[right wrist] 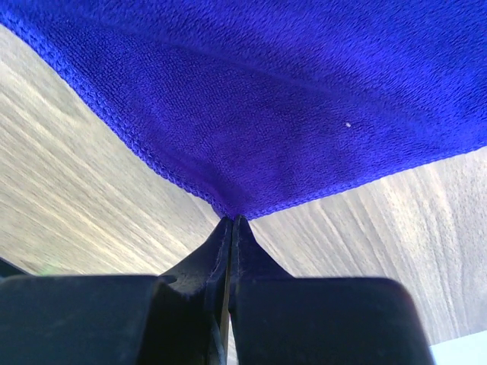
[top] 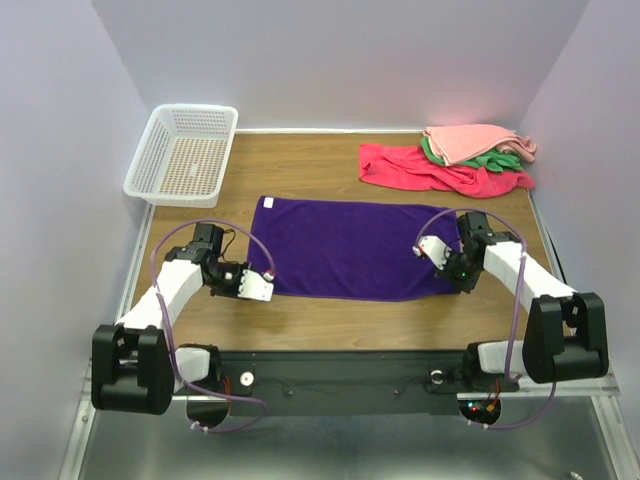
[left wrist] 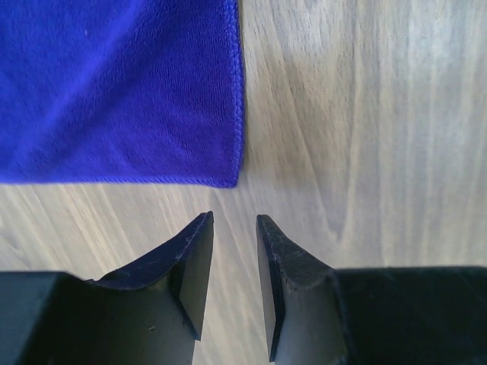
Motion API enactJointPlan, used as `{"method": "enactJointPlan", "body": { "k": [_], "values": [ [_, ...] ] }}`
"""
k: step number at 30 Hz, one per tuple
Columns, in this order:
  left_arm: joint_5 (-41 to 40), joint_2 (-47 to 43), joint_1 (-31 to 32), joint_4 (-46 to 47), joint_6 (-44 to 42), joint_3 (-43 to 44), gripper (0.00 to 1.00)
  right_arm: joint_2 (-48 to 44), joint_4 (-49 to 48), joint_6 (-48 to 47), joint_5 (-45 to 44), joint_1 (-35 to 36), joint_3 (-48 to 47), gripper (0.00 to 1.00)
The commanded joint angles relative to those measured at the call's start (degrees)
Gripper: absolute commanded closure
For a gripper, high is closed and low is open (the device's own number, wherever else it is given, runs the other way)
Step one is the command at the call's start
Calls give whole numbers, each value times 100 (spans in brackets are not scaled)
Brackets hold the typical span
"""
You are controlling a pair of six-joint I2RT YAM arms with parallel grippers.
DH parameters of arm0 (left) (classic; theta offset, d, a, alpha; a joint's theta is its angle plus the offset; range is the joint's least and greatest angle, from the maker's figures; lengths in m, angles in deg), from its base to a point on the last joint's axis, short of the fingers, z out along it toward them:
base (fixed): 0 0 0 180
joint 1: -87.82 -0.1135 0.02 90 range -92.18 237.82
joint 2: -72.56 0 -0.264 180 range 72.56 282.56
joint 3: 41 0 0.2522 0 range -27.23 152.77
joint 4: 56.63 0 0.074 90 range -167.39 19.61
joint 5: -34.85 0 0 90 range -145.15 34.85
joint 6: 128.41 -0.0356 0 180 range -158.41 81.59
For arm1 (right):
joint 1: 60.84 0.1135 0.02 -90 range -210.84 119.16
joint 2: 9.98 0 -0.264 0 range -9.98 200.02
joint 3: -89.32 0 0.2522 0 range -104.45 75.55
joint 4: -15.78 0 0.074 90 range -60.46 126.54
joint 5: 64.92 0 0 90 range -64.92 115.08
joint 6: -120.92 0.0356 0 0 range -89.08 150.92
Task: Roll the towels
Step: Fold the towel
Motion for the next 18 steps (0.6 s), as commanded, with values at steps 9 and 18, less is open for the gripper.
{"method": "enactJointPlan", "body": {
  "k": [9, 18],
  "values": [
    [-104, 450, 467, 655, -273, -157, 60, 47, 89, 103, 144, 52, -256, 99],
    [-482, 476, 582, 603, -467, -386, 60, 65, 89, 85, 118, 43, -239, 99]
  ]
}}
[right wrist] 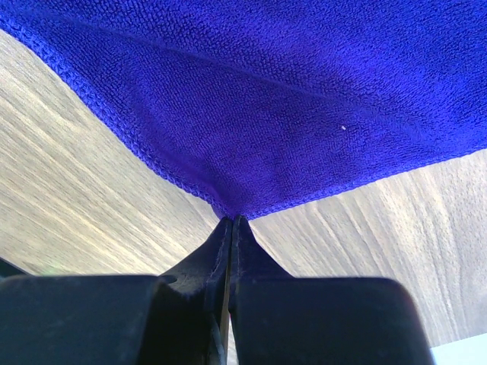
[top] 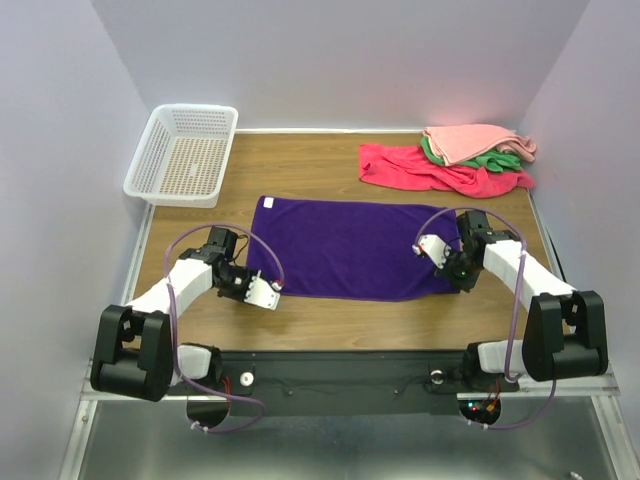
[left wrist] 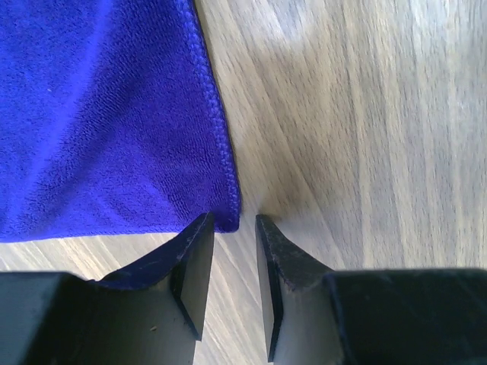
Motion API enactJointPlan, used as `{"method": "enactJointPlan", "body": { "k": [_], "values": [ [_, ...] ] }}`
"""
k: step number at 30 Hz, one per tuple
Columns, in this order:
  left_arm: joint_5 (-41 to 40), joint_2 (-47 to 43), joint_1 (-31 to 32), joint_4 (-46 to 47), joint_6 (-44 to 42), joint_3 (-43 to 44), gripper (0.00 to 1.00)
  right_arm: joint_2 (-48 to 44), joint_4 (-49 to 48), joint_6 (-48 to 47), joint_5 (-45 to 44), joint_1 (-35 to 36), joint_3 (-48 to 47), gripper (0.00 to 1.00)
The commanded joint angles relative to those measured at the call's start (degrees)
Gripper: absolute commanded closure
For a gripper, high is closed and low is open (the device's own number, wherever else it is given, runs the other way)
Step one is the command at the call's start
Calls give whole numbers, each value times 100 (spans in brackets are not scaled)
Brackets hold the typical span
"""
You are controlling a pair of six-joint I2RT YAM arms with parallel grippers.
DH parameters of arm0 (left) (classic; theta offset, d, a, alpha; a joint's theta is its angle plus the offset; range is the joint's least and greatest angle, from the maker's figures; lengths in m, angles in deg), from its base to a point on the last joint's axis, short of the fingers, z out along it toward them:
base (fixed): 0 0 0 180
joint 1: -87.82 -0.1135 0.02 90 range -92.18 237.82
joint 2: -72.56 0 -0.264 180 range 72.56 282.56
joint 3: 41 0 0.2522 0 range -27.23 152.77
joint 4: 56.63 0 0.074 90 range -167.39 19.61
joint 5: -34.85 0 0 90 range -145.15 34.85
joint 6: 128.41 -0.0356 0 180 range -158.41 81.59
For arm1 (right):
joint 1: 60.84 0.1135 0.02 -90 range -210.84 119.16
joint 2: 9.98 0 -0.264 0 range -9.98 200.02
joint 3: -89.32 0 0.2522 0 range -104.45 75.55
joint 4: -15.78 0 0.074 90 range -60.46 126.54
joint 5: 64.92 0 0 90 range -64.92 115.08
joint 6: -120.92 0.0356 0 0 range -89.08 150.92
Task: Roll the towels
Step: Fold the towel
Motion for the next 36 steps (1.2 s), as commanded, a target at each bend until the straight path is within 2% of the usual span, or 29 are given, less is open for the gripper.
{"method": "enactJointPlan", "body": {
  "k": [1, 6, 8, 9, 11, 12, 13, 25, 36],
  "values": [
    [-226, -29, 33, -167, -226, -101, 59, -40, 67, 13, 66, 41, -129, 99],
    [-139, -126, 33, -1, -157, -128, 61, -58, 76, -13, 57, 49, -121, 99],
    [-121, 23, 42, 131, -42, -75, 70, -67, 76, -5, 57, 41, -121, 99],
    [-147, 84, 34, 219, 2, -40, 79, -93, 76, -13, 57, 49, -112, 99],
    [-165, 208, 33, 263, 133, 65, 88, -137, 76, -13, 22, 41, -112, 99],
    [-148, 208, 33, 263, 186, 109, 98, -154, 85, 21, 13, 41, -138, 100],
    [-87, 156, 33, 194, 239, 188, 100, -215, 120, 39, 4, 49, -173, 99],
    [292, -987, -142, -1037, 661, 531, 100, -1156, 611, -4, -154, -21, -173, 99],
    [152, -1900, -406, -1722, 573, 171, 100, -1824, 1148, -119, -180, -179, -147, 99]
  ]
}}
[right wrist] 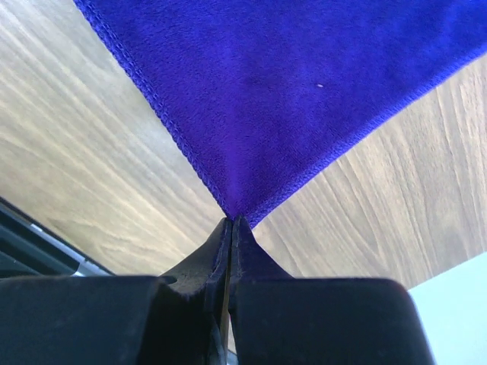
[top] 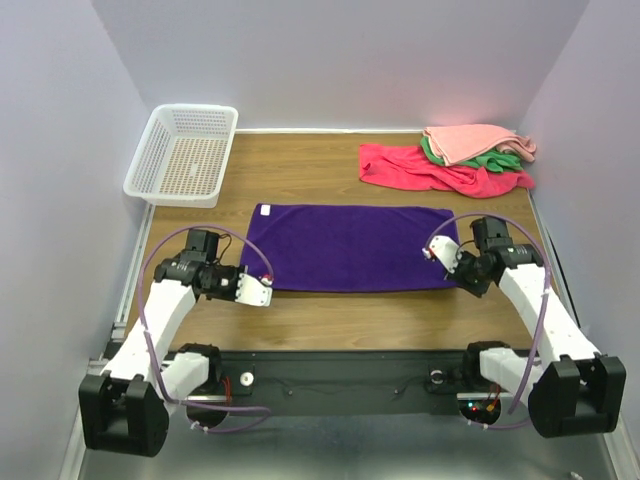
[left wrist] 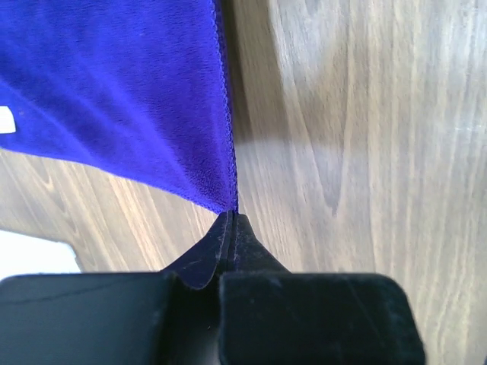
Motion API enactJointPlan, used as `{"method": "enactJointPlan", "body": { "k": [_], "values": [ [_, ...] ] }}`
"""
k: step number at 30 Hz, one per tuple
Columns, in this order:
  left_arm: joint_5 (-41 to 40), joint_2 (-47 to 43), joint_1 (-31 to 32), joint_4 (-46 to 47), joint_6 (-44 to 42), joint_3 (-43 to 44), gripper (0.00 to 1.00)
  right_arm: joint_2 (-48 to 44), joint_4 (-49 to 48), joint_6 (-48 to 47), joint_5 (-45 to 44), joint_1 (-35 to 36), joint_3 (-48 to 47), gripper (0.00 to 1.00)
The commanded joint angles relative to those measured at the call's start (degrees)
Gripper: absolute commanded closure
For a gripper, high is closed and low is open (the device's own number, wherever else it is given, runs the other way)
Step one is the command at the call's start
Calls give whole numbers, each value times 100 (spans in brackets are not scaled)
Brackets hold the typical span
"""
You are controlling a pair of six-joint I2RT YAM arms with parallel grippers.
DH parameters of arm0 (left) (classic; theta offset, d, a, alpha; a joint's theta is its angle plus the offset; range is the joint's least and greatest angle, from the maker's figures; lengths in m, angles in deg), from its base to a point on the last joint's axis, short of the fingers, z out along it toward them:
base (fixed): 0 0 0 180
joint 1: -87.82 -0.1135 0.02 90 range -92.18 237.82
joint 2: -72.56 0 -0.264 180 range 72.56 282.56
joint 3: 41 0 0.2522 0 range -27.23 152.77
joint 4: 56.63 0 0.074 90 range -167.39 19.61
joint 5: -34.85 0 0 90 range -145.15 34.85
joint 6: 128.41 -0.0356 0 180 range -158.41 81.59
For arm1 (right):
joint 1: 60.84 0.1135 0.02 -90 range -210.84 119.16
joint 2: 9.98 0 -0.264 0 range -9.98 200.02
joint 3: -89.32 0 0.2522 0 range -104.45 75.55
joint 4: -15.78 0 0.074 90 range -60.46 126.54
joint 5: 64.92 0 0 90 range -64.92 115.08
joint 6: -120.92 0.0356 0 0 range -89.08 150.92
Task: Roll the towels
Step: Fold the towel
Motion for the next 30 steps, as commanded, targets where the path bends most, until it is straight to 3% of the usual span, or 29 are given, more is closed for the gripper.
{"method": "enactJointPlan", "body": {
  "k": [1, 7, 10, 17, 30],
  "values": [
    [31, -417, -109, -573, 29, -214, 100, -360, 366, -99, -84, -83, -104, 99],
    [206, -1041, -118, -855, 169, -249, 100, -711, 700, -64, 74, -92, -155, 99],
    [303, -998, -118, -593, 362, -153, 100, -459, 674, 41, 170, -92, -296, 99],
    [347, 896, -179, 586, 2540, 971, 100, 718, -11, 261, 285, -162, -955, 99],
    [251, 3693, -671, 1114, 4106, 3537, 100, 2758, -741, 287, 452, -795, -2326, 99]
  ]
}}
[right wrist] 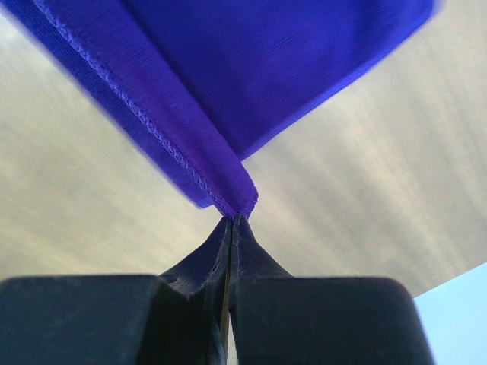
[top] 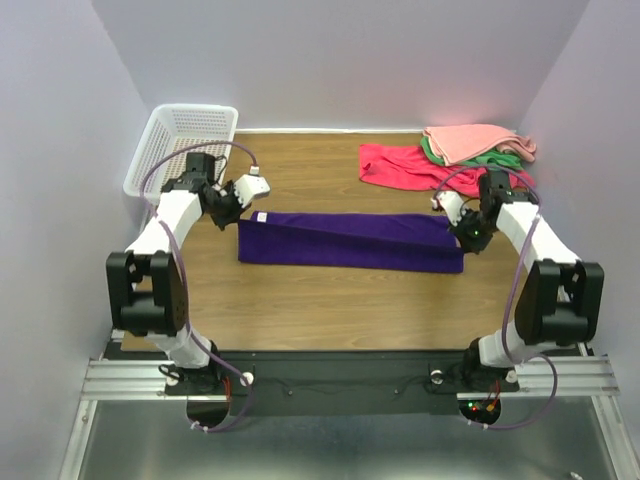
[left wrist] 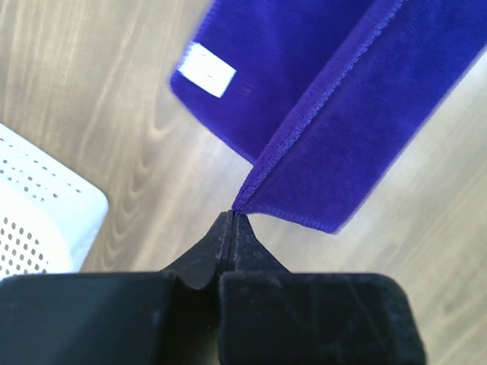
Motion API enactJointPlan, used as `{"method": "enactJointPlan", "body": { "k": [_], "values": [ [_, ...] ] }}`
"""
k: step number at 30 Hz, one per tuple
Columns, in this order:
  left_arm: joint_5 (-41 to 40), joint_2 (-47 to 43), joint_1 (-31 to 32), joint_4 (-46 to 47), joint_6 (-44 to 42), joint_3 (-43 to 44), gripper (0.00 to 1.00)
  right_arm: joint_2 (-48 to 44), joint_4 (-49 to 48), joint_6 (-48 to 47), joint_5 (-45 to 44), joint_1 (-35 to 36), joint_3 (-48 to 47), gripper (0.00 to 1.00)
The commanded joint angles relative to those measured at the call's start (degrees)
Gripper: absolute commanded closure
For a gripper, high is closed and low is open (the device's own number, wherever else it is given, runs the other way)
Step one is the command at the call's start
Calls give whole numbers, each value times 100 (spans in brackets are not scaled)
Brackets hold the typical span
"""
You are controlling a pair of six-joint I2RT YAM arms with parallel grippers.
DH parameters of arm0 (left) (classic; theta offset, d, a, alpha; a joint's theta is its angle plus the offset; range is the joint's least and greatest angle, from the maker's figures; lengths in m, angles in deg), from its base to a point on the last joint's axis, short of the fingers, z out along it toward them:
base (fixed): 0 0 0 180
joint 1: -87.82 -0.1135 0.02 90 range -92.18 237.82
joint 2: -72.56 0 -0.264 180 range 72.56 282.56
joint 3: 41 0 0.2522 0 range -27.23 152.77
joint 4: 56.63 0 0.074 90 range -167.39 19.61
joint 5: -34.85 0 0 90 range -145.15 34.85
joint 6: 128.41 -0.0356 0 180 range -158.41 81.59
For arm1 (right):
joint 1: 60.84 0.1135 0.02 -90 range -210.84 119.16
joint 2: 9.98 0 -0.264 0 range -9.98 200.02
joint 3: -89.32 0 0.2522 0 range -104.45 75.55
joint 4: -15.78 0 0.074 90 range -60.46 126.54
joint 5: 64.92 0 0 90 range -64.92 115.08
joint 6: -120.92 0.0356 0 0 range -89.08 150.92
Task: Roll the towels
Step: Fold the towel
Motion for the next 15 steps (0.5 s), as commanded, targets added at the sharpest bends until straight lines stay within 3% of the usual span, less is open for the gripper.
{"method": "enactJointPlan", "body": {
  "k": [1, 6, 15],
  "values": [
    [-60, 546, -79, 146, 725, 614, 100, 645, -444, 169, 130, -113, -654, 99],
    [-192, 1240, -97, 76, 1140, 1142, 100, 1315, -488, 284, 157, -218, -1515, 99],
    [-297, 1478, -105, 216, 1272, 1195, 100, 1975, -480, 381, 157, -218, -2158, 99]
  ]
}}
